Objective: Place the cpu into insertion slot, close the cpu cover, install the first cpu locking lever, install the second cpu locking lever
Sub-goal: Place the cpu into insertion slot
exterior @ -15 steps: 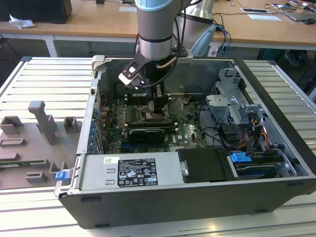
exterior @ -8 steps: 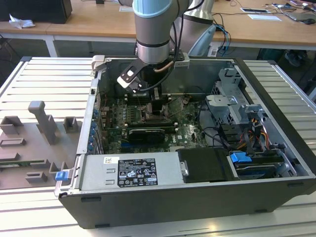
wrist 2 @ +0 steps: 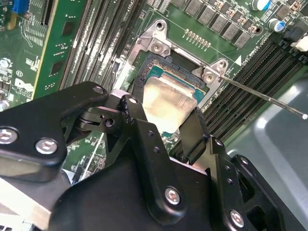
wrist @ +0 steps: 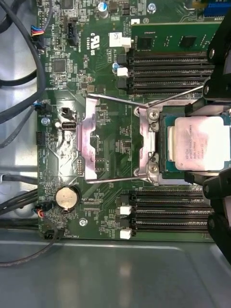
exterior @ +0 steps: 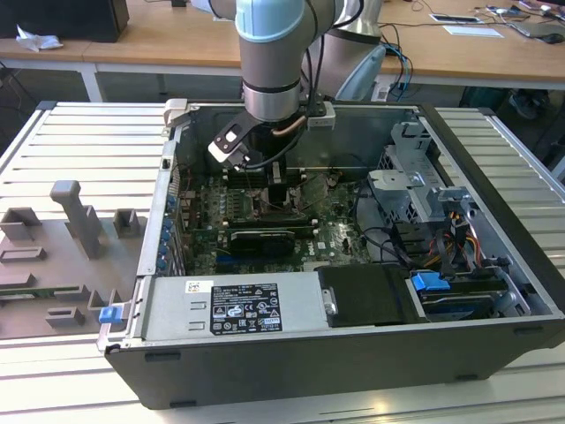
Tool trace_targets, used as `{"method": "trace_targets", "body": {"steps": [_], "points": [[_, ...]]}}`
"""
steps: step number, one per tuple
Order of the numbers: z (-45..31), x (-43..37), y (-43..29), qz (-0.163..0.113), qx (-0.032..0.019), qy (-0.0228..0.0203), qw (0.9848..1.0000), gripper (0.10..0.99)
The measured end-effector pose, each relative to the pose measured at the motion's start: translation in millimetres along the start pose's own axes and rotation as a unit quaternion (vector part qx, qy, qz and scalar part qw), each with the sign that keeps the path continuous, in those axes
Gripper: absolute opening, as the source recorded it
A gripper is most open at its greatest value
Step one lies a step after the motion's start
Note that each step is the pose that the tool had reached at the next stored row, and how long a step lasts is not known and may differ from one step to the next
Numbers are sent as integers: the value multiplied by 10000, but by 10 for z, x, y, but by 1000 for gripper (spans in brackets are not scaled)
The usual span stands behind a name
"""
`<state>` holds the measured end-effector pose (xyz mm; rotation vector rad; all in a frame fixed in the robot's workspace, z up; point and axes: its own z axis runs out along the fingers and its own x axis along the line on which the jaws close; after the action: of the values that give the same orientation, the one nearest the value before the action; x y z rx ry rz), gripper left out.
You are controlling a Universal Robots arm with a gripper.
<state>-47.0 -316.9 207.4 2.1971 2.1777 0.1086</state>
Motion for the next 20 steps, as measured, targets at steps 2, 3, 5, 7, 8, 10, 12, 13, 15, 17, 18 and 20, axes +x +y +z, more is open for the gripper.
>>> {"method": "trace_targets", "body": {"steps": [2, 3, 5, 7, 8, 10, 12, 13, 15, 17, 18, 20], "points": [[16, 0, -2, 0, 0, 0, 10000, 541], [36, -1, -5, 0, 0, 0, 10000, 541], [64, -1, -8, 0, 0, 0, 10000, 541], [79, -2, -9, 0, 1, 0, 10000, 541], [79, -2, -9, 0, 1, -1, 10000, 541], [81, -1, -9, 0, 0, 0, 10000, 541], [81, -1, -11, 1, 0, 0, 10000, 541], [81, -1, -13, 1, -1, 1, 10000, 541], [80, -1, -16, 0, -1, 1, 10000, 541], [78, -1, -24, 1, 0, 0, 10000, 541], [77, -1, -26, 1, 0, 0, 10000, 541], [81, -2, -27, 0, 0, 1, 10000, 541]]}}
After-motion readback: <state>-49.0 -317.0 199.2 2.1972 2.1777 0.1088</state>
